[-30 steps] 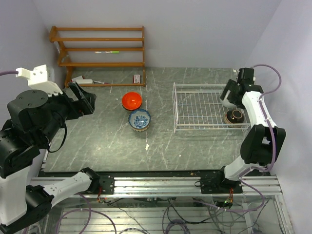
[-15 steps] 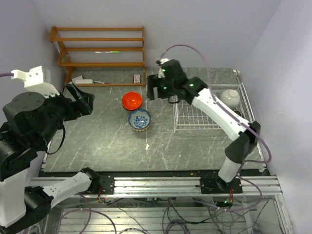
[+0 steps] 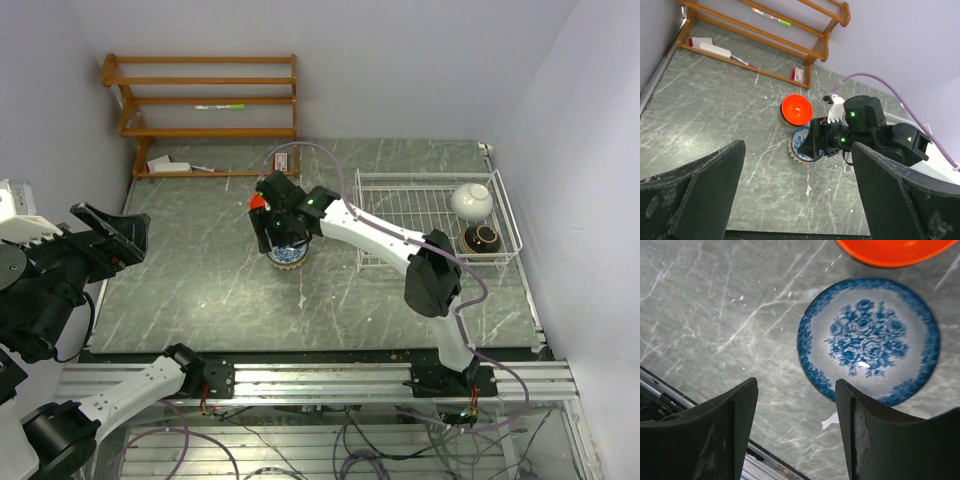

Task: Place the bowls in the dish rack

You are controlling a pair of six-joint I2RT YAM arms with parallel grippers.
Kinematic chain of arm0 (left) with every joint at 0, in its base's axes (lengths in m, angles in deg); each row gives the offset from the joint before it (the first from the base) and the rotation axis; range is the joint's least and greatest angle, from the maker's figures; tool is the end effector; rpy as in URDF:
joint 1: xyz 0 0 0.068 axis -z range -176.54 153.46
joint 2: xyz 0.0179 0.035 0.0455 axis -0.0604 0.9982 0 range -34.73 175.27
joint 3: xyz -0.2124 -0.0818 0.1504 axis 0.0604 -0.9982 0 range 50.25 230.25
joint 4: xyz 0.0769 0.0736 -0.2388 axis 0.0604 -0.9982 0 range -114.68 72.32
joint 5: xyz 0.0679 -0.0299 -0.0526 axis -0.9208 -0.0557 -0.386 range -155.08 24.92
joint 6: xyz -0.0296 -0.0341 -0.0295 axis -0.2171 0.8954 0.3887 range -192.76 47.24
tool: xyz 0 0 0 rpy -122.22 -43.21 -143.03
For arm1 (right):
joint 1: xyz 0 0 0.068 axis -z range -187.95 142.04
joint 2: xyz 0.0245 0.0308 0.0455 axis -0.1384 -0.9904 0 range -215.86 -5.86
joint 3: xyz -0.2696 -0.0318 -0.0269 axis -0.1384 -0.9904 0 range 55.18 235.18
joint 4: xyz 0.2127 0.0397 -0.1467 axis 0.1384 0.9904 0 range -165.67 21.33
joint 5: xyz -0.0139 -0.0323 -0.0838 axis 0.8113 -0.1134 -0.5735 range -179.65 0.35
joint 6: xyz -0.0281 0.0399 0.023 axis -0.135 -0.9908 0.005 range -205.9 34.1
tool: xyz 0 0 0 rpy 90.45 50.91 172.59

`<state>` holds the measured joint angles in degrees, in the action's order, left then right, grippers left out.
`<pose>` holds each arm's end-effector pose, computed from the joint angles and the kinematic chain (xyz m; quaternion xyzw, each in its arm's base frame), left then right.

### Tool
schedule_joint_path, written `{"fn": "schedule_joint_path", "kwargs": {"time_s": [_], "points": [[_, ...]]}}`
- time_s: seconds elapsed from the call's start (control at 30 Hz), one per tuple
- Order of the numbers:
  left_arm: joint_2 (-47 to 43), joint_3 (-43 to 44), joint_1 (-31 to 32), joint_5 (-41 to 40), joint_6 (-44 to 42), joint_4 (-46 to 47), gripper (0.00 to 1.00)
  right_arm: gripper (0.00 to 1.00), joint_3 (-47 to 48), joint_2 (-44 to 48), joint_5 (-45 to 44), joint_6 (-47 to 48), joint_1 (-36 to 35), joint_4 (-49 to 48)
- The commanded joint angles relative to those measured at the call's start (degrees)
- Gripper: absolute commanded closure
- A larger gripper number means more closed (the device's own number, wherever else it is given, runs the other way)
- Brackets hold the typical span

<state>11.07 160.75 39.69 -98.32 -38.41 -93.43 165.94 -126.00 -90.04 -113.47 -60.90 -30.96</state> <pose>0.0020 0.0226 0.5300 -0.1697 0.7425 -0.1718 0.6248 0.2825 0.3735 0.2722 -0.2080 0.9283 0.1967 0.2373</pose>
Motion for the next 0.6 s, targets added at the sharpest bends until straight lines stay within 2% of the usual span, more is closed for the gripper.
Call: {"fn": "schedule_joint_path", "kwargs": {"time_s": [0.0, 0.37, 0.57], "points": [[0.1, -0.8, 0.3, -0.2, 1.0, -0.1, 0.01, 0.38, 2.6, -2.5, -3.3, -6.8, -1.3, 0.9], [1.3, 0.7, 0.3, 0.3, -0.5, -1.0, 0.01, 0.39, 7.2, -10.5, -7.5, -7.6, -1.9, 1.7], [1.6, 0.2, 0.5, 0.6, -1.1, -0.9, 0.01, 0.43, 8.4, -12.7, -7.4, -7.2, -1.9, 0.8]]}}
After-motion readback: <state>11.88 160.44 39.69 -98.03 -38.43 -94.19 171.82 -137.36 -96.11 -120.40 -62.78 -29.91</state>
